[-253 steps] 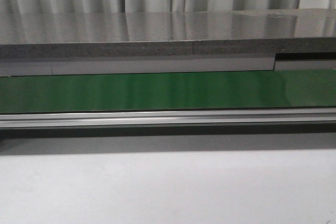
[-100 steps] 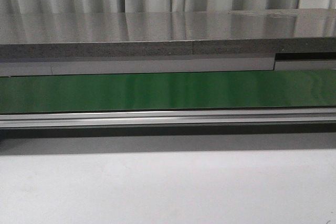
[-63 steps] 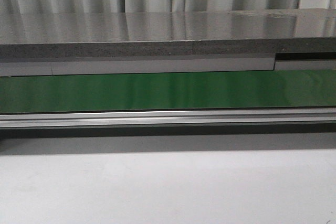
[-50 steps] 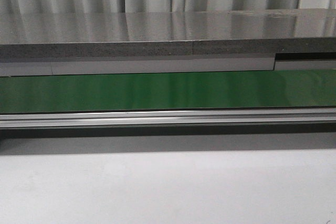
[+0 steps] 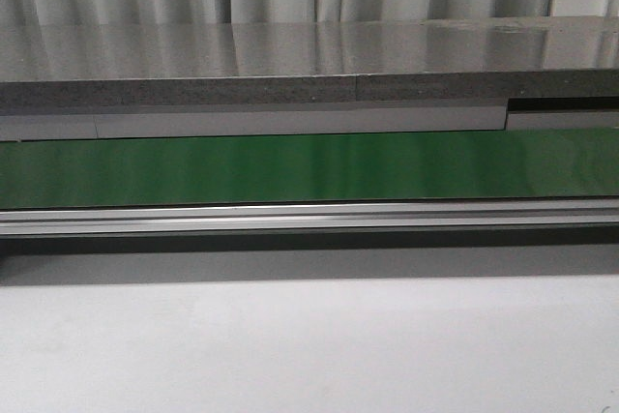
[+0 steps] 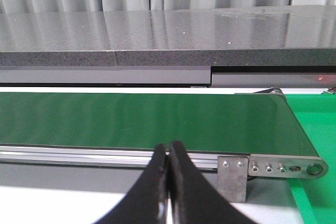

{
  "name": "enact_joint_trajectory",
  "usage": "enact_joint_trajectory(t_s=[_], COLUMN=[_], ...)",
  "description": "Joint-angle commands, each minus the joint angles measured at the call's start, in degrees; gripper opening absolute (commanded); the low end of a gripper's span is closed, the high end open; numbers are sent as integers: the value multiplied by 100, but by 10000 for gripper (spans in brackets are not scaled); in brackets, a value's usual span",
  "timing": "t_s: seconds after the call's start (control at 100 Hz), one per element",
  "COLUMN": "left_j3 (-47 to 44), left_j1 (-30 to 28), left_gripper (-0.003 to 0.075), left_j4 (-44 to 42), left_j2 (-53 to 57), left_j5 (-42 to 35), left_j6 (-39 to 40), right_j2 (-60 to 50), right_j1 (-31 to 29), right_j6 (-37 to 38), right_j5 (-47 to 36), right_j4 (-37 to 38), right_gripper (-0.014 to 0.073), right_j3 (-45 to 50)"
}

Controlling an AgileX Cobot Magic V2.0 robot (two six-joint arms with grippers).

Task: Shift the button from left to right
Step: 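Close the left gripper on the button and lift it, then carry the button with the left gripper over the green belt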

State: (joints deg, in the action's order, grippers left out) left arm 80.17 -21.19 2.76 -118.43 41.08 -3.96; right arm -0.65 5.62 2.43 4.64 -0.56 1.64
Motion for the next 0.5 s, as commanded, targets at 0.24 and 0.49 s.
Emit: enact_joint_trajectory(t_s=[0.24,0.49], left_j3=[312,312], left_j1=[20,128], left_gripper=[148,148], left_j4=[211,673], left_j2=[1195,1756], left_j5=[62,415], left_j6=[56,-344], right_j2=[-117,-117], right_j1=[-10,-10], right_j6=[-21,-21], right_j5=[-516,-516], right_j4=[56,56], right_gripper=[-68,-68], right_j3=[-94,-94])
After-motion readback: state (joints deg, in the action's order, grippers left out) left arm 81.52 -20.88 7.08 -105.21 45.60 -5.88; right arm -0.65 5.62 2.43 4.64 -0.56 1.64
